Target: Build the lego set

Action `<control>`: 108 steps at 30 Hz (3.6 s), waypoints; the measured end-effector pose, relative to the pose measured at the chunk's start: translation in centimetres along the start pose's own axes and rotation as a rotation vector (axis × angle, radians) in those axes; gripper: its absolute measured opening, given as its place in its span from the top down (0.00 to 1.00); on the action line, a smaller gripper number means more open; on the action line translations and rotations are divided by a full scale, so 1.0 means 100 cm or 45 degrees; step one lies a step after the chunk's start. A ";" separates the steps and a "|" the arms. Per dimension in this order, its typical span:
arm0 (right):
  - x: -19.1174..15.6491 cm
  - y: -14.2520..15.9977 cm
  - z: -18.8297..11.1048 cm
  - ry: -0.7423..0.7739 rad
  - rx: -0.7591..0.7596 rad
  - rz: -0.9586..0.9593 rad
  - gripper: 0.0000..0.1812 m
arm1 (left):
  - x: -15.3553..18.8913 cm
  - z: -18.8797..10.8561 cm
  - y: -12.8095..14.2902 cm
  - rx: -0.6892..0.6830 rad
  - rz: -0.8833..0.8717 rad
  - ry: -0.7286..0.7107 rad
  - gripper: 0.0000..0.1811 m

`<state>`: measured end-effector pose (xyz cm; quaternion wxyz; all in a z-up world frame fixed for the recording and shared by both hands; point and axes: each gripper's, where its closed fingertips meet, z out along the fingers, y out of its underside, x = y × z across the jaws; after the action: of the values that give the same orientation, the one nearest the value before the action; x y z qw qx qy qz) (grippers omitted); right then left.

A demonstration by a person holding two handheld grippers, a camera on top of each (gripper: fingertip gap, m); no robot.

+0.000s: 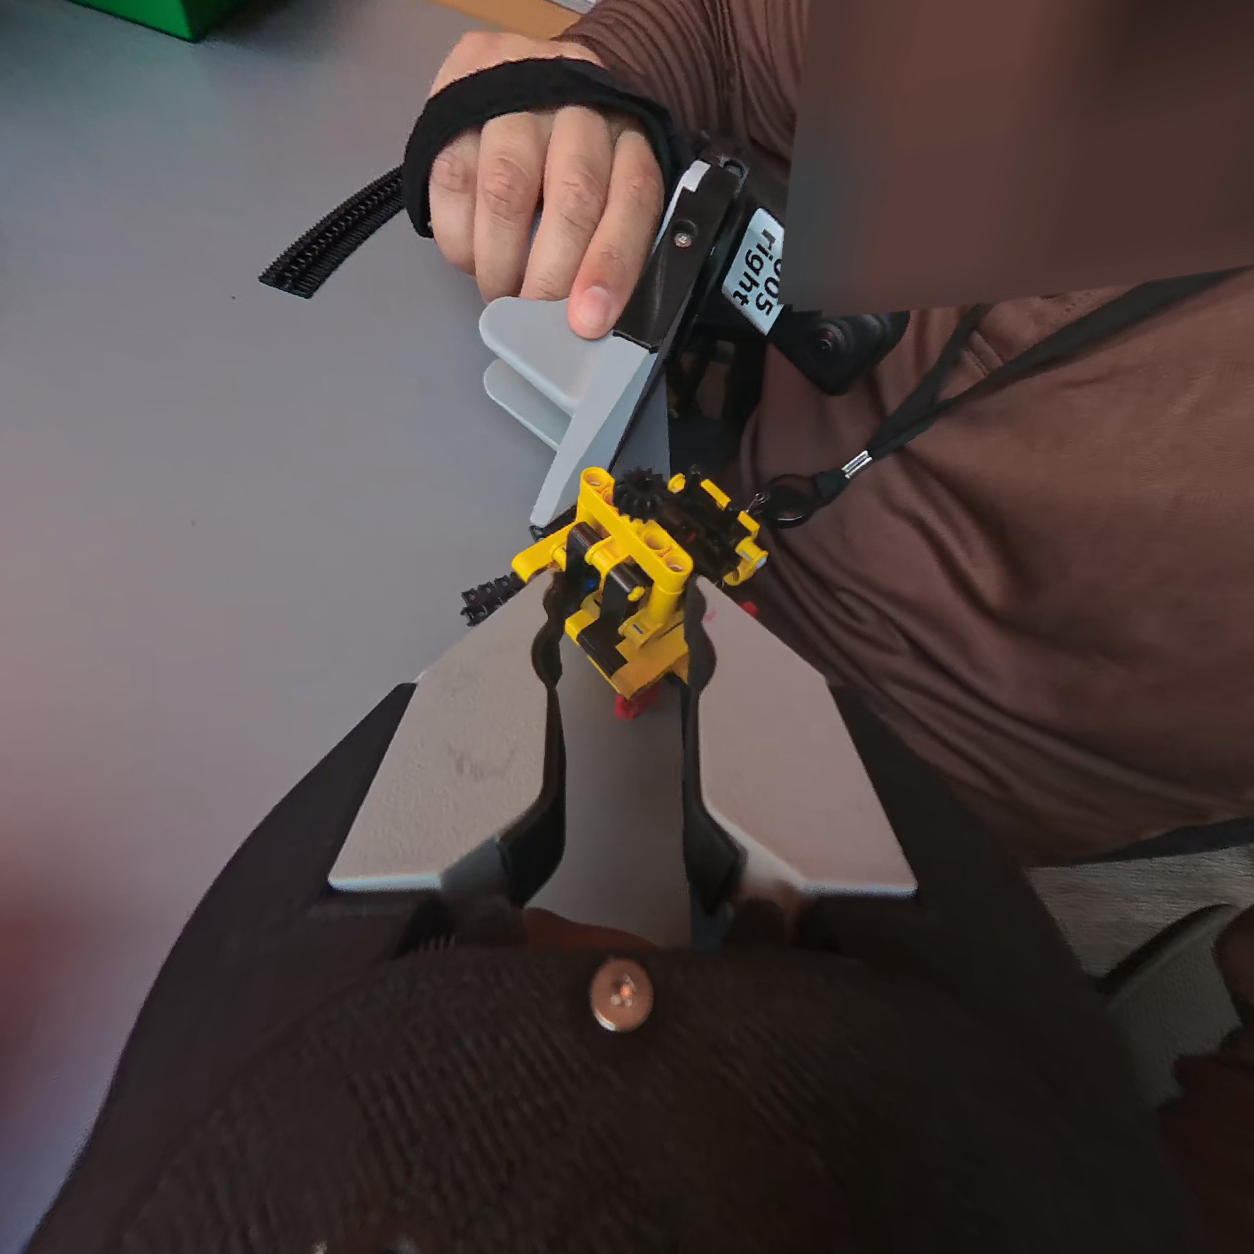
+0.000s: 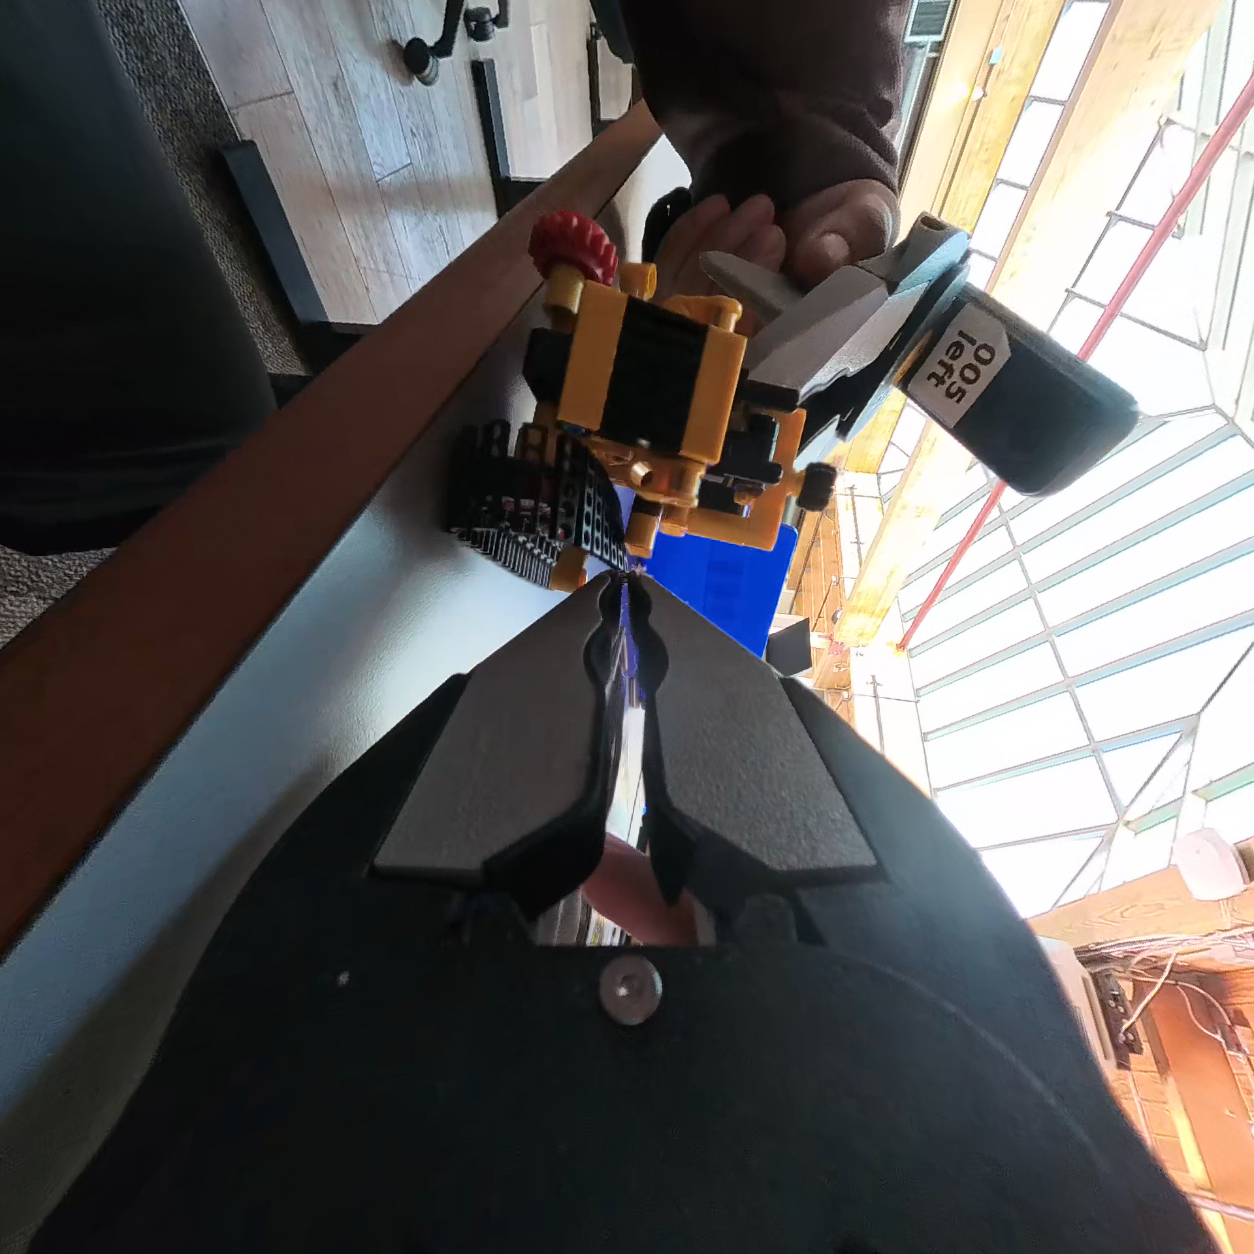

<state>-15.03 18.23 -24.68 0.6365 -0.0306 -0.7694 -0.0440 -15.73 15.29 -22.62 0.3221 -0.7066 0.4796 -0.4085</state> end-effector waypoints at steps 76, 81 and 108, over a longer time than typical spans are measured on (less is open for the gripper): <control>-0.028 -0.046 -0.034 -0.640 -0.003 1.016 0.94 | -0.007 0.022 0.012 0.032 -0.203 -0.458 0.56; -0.022 -0.036 -0.028 -0.515 -0.092 0.940 0.95 | -0.009 0.016 0.009 0.072 -0.332 -0.404 0.57; -0.015 0.031 -0.024 -0.560 -0.150 1.363 0.89 | -0.007 0.009 0.019 -0.156 -0.132 -0.145 0.59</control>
<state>-12.11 21.06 -25.66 0.3925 -0.4593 -0.7571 0.2486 -15.83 15.43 -24.85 0.2835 -0.7710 0.4474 -0.3537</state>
